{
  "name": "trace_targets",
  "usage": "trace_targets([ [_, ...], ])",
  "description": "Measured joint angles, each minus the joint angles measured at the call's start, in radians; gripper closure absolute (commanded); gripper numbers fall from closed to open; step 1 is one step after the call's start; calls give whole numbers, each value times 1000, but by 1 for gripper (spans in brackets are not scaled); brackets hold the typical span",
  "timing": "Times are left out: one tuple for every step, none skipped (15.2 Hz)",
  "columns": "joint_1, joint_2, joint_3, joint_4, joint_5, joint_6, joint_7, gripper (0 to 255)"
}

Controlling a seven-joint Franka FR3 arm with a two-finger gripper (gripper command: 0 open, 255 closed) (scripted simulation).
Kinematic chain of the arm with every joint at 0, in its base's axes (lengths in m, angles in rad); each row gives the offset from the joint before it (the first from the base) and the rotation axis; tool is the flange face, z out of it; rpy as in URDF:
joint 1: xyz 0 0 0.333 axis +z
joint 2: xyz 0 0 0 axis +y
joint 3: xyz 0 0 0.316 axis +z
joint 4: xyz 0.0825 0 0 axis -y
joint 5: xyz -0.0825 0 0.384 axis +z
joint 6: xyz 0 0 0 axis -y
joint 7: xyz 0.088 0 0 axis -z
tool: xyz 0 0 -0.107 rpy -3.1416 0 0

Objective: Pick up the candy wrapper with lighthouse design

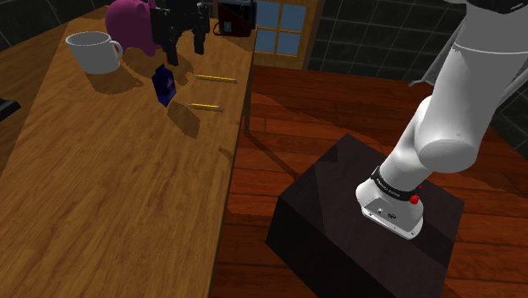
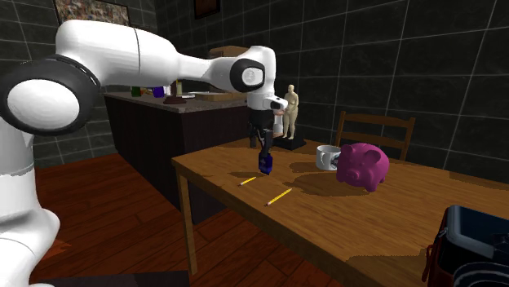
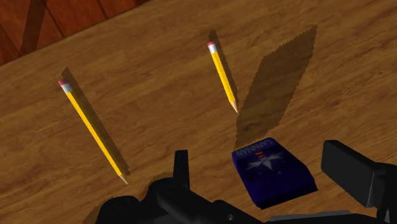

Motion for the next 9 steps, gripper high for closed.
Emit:
trace_targets([
  [15, 44, 5, 51, -16, -6, 9, 0],
  [32, 84, 10, 100, -32, -15, 18, 0],
  [47, 123, 13, 147, -46, -23, 23, 0],
  [58, 146, 15, 177, -55, -29, 28, 0],
  [64, 162, 16, 191, -60, -27, 31, 0],
  [66, 164, 17, 184, -61, -18, 32, 0],
  [66, 168, 16, 179, -62, -9, 32, 0],
  [66, 169, 16, 167, -63, 4, 32, 0],
  [65, 166, 16, 150, -62, 18, 31, 0],
])
